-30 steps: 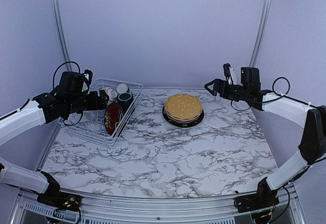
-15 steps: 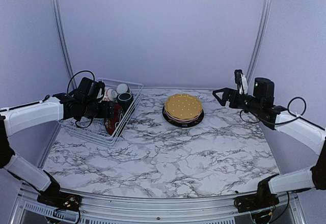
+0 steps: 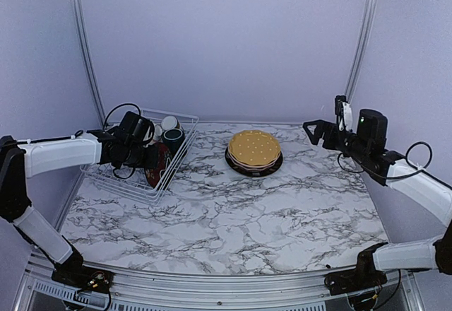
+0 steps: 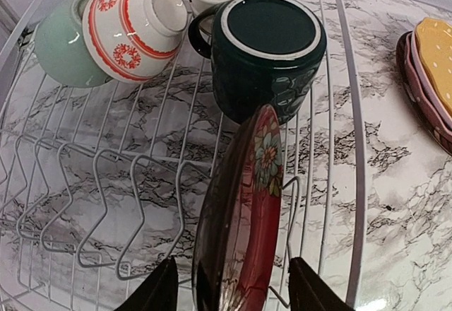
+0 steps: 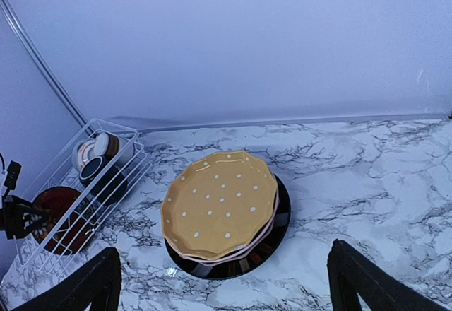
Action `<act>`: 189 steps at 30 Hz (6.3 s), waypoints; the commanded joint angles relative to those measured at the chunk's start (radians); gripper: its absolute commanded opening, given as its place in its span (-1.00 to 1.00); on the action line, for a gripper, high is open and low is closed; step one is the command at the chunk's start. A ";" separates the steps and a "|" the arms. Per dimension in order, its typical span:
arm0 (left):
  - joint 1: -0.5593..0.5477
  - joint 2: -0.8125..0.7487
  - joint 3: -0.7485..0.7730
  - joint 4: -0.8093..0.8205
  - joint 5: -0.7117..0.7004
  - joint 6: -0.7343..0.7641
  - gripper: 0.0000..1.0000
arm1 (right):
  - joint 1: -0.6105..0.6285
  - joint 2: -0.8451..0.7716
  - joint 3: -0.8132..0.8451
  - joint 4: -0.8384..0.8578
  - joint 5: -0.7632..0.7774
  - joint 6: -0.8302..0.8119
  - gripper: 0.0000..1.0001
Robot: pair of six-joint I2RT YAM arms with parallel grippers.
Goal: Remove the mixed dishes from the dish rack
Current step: Grab the plate from the dish rack, then pass from the left arm to the right, then place the plate with another plate.
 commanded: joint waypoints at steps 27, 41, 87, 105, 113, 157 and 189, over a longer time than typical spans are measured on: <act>0.006 -0.095 0.081 -0.028 -0.018 0.046 -0.91 | 0.002 0.053 0.011 0.040 -0.087 -0.002 0.97; 0.006 -0.257 0.116 0.010 0.145 0.037 -0.91 | 0.157 0.244 0.154 0.037 -0.223 -0.035 0.88; -0.173 -0.228 -0.092 0.559 0.537 -0.153 -0.95 | 0.435 0.526 0.305 0.256 -0.423 0.233 -0.24; -0.174 -0.240 -0.068 0.434 0.342 -0.138 0.40 | 0.392 0.483 0.344 0.090 -0.284 0.180 -1.00; -0.168 -0.295 -0.073 0.364 0.204 -0.113 0.98 | 0.243 0.463 0.367 -0.025 -0.260 0.144 -1.00; -0.152 -0.388 -0.147 0.259 0.052 -0.093 0.98 | -0.004 0.895 0.590 -0.032 -0.288 0.216 -0.99; -0.074 -0.248 0.011 0.119 -0.083 -0.152 0.98 | 0.082 0.853 0.682 -0.326 0.034 -0.054 0.05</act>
